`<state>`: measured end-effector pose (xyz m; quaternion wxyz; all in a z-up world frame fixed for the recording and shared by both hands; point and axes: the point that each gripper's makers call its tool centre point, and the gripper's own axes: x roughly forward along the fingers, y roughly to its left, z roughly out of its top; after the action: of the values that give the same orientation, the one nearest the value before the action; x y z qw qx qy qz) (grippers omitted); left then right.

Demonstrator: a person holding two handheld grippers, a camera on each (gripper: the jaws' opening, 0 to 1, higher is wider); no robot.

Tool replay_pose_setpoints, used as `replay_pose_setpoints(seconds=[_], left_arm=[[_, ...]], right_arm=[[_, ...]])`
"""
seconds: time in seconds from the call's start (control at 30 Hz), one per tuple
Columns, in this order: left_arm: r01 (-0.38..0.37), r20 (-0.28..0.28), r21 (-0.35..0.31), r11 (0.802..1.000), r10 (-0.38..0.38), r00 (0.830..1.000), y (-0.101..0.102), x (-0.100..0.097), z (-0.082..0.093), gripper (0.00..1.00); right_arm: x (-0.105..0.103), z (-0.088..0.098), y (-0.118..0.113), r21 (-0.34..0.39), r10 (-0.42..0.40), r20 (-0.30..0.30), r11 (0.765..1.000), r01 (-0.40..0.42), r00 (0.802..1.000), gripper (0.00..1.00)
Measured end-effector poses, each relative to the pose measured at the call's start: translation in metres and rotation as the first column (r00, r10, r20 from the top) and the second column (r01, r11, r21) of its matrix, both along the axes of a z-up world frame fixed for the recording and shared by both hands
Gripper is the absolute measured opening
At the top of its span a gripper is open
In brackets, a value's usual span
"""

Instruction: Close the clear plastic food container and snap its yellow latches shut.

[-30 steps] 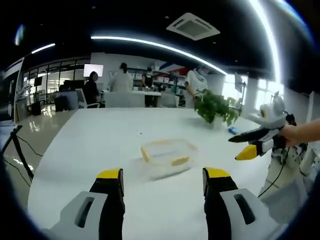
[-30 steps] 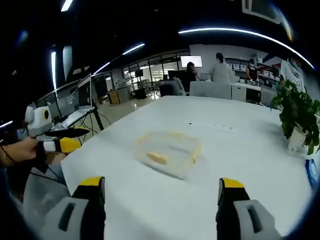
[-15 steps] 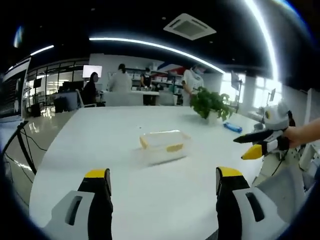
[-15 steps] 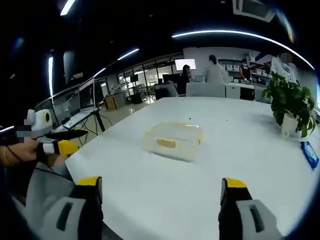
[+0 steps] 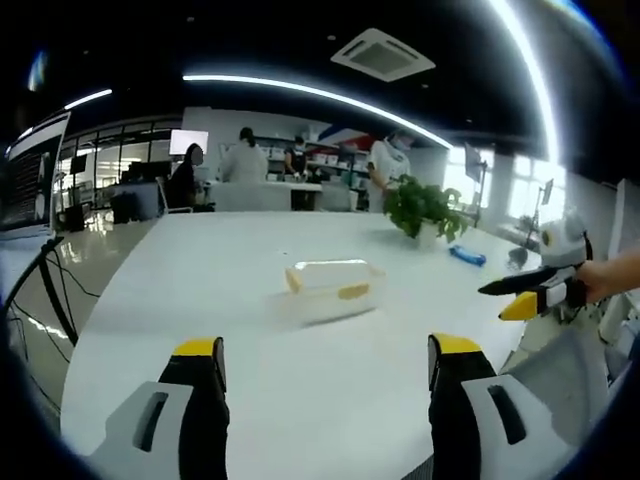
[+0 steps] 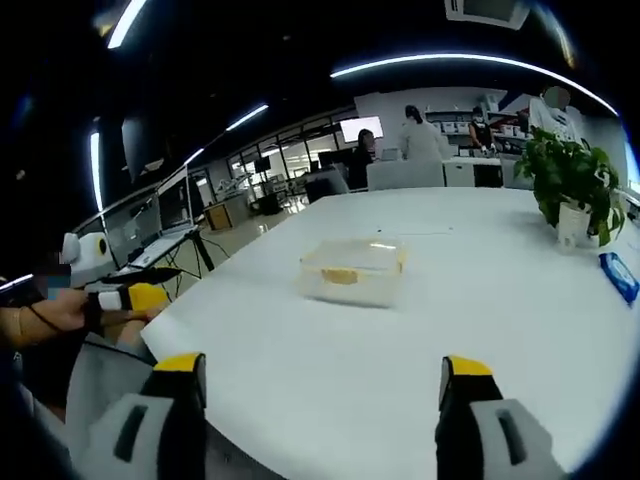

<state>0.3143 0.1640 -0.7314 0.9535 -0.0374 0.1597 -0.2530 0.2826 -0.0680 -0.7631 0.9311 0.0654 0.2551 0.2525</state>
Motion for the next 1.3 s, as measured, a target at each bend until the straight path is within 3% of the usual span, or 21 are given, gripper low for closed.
replay_pose_setpoints(seconds=[0.4, 0.9, 1.3], left_arm=[[-0.001, -0.014, 0.002, 1.000, 0.001, 1.000, 0.000, -0.005, -0.005, 0.78], [-0.031, 0.002, -0.009, 0.999, 0.031, 1.000, 0.008, -0.004, 0.000, 0.77], [-0.038, -0.015, 0.000, 0.999, 0.038, 0.999, 0.014, -0.006, -0.003, 0.75]], right_arm=[[-0.005, -0.001, 0.003, 0.015, 0.012, -0.007, 1.000, -0.012, 1.000, 0.97], [0.000, 0.006, 0.008, 0.051, 0.028, -0.002, 0.998, -0.028, 1.000, 0.95], [-0.009, -0.001, 0.008, 0.070, 0.027, -0.039, 0.997, -0.024, 0.999, 0.93]])
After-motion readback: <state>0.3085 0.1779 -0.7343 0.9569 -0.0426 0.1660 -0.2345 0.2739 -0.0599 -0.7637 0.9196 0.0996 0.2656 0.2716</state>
